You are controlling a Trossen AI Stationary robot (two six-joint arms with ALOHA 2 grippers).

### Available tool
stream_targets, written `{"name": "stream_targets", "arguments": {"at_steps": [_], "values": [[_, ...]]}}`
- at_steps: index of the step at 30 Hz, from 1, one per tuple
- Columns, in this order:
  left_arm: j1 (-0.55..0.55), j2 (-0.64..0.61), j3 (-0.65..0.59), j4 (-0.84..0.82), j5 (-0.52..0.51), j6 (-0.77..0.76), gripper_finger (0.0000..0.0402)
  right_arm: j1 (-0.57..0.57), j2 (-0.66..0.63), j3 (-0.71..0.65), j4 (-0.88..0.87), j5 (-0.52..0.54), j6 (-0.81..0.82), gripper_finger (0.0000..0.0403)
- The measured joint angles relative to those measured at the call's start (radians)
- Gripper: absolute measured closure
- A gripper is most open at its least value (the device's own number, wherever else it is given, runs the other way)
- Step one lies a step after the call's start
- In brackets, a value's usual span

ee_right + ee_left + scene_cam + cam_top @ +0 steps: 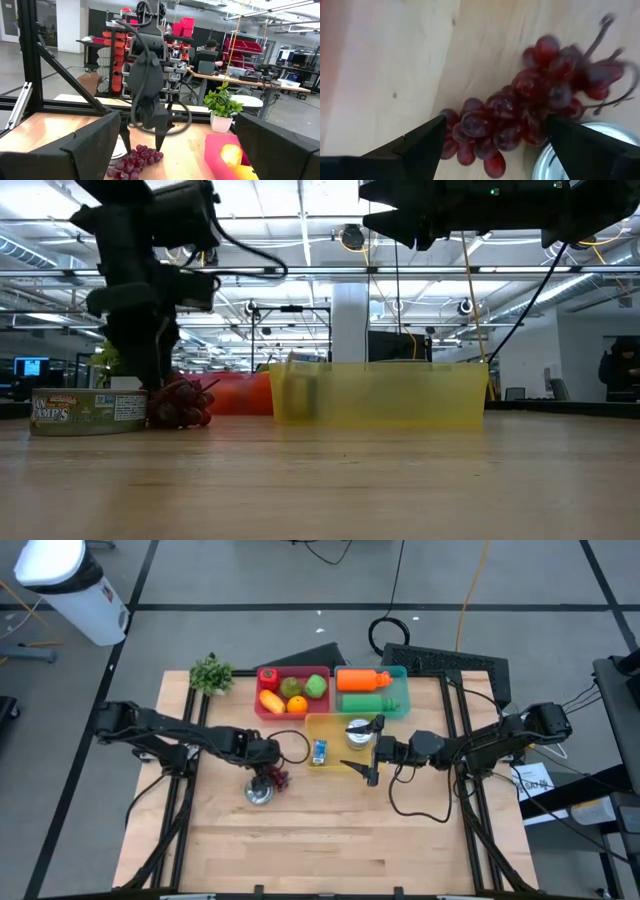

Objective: Pick & Place Food Item
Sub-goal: Put the red grapes into the red bin

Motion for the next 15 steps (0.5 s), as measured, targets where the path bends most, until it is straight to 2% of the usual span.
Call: {"name": "stream_targets", "arguments": {"at_steps": [8,15], "values": [[0.000,0.114,0.002,0.071,-0.004,-0.001,0.0060,0.000,0.000,0.000,-0.002,0.000,0.000,0.0025],[0.027,0.143,0.001,0.105,-0.103,-0.021,0.0081,0.000,0.000,0.000,0.000,0.000,0.001,0.0025]]}}
